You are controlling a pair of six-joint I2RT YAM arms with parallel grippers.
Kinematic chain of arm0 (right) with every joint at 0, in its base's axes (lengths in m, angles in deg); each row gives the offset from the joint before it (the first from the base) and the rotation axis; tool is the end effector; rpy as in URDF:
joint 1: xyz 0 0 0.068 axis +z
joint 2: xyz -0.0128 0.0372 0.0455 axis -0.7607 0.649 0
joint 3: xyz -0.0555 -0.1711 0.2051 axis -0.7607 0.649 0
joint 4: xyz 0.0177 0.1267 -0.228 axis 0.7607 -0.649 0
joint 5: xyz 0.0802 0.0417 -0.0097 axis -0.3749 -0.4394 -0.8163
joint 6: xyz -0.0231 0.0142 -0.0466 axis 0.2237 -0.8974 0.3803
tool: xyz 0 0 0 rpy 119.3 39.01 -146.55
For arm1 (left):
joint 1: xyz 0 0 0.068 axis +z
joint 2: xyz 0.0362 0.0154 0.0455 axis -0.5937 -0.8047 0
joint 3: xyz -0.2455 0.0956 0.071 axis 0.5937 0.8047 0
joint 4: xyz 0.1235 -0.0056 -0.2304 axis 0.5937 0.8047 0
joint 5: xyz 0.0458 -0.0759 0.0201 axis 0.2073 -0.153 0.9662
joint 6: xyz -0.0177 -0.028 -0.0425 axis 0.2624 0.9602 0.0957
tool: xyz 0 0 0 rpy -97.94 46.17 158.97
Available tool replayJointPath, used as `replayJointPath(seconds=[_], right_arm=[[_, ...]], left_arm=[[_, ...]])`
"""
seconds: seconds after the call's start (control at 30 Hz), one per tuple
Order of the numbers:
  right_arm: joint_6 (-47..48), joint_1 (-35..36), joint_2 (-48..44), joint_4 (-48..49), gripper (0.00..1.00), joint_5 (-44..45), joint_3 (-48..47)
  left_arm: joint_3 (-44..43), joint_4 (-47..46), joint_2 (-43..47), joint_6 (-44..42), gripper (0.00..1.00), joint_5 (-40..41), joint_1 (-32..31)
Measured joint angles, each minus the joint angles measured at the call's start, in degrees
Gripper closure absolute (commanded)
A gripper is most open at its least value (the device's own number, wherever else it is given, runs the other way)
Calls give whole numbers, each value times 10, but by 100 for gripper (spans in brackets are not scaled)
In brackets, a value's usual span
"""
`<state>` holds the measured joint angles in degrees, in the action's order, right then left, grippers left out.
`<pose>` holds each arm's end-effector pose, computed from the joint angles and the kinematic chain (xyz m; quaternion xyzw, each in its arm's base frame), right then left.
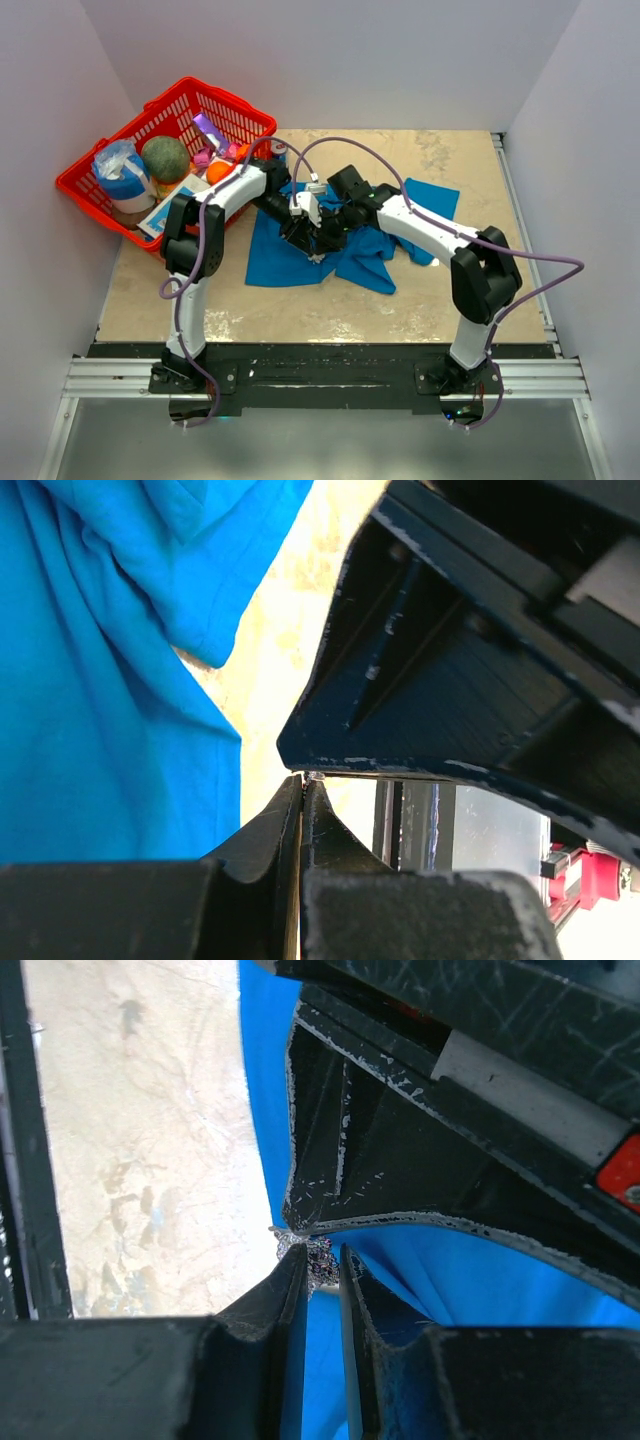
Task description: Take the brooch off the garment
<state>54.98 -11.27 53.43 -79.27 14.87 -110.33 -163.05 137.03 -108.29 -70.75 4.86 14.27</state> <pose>0.2948 0.2576 0.2475 -0.6187 0.6838 0.2858 0.2606 0.3617 -0.1816 0.1943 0.4173 0.7406 -0.5256 0.0335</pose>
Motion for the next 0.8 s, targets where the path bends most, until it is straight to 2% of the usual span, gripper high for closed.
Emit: replayJointPath(seconds=[0.27, 0.6, 0.7, 0.8], right_arm=[[-64, 15, -26, 32, 88, 72, 22], [-145, 13, -25, 40, 88, 105, 18], [-150, 11, -20, 29, 85, 108, 9], [-149, 8, -16, 23, 77, 107, 2]], left_arm=[[0, -30, 0, 45, 100, -5, 0], [0, -78, 0, 128, 100, 14, -2], [1, -90, 2, 146, 100, 22, -4], [3, -103, 8, 159, 100, 34, -5]])
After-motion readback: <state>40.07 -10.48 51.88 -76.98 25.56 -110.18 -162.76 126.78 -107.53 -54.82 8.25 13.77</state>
